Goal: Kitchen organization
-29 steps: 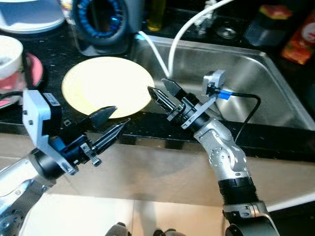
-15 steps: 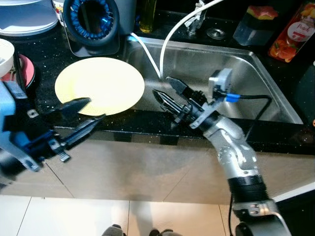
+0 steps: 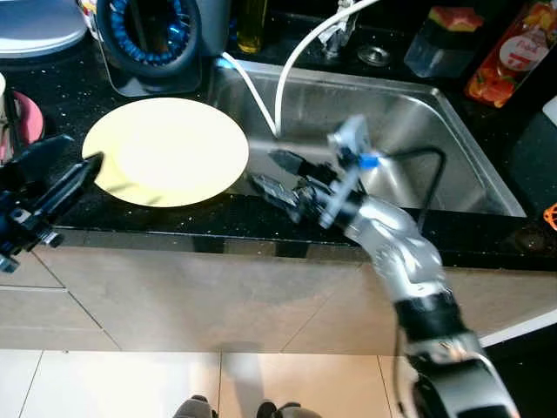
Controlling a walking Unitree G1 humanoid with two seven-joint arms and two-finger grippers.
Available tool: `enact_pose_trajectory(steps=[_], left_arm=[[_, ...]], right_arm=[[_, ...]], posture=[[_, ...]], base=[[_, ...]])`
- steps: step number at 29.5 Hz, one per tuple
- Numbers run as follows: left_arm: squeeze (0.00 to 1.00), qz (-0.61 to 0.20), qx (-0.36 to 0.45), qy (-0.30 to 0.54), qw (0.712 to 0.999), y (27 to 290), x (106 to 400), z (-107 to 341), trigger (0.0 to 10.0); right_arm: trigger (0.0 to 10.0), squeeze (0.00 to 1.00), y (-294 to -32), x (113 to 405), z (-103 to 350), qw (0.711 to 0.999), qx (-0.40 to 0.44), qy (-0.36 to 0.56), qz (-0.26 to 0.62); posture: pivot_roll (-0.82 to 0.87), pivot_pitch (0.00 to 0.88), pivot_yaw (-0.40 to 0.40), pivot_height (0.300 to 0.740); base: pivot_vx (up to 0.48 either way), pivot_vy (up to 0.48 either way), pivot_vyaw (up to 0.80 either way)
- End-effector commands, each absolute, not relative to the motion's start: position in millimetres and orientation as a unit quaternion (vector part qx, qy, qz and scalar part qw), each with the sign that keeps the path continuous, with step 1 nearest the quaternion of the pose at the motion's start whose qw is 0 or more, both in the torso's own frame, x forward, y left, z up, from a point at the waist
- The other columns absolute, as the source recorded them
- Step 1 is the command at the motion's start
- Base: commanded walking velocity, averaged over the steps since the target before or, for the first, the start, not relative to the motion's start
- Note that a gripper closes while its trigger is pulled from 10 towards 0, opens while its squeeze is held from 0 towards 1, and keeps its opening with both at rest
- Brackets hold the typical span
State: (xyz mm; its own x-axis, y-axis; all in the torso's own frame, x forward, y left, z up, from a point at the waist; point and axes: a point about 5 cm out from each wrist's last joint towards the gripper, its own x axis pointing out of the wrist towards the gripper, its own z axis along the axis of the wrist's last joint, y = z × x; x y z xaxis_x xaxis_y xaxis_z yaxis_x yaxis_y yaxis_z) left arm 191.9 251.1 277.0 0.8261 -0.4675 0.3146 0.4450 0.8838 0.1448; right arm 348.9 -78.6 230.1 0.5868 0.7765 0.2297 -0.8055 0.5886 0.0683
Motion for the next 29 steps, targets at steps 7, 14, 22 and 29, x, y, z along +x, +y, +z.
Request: enact_pose_trajectory(steps=[7,14,22,29], left_arm=[[0.00,-0.223,0.009,-0.173,0.959,248.2,182.2,250.4,10.0],[0.00,-0.211,0.014,-0.173,0.962,236.9,186.5,237.1,10.0],[0.00,-0.216,0.013,-0.187,0.958,228.8,196.2,235.0,10.0],[0.00,-0.215,0.023,-0.197,0.956,227.5,197.7,236.0,10.0]], right_arm=[[10.0,0.00,-69.9,360.1,229.7,0.897,0.145,-0.036,0.416],[10.0,0.00,-62.2,369.6,235.8,0.913,0.129,-0.027,0.387],[10.0,0.00,-58.1,373.2,232.6,0.925,0.093,-0.010,0.368],[4.5,0.00,-57.8,374.6,234.9,0.925,0.096,-0.009,0.367]], posture=[[0.26,0.146,-0.151,0.740],[0.26,0.146,-0.164,0.740],[0.25,0.144,-0.166,0.740],[0.25,0.142,-0.166,0.740]], base=[[0.000,0.000,0.00],[0.000,0.000,0.00],[0.000,0.000,0.00],[0.000,0.000,0.00]])
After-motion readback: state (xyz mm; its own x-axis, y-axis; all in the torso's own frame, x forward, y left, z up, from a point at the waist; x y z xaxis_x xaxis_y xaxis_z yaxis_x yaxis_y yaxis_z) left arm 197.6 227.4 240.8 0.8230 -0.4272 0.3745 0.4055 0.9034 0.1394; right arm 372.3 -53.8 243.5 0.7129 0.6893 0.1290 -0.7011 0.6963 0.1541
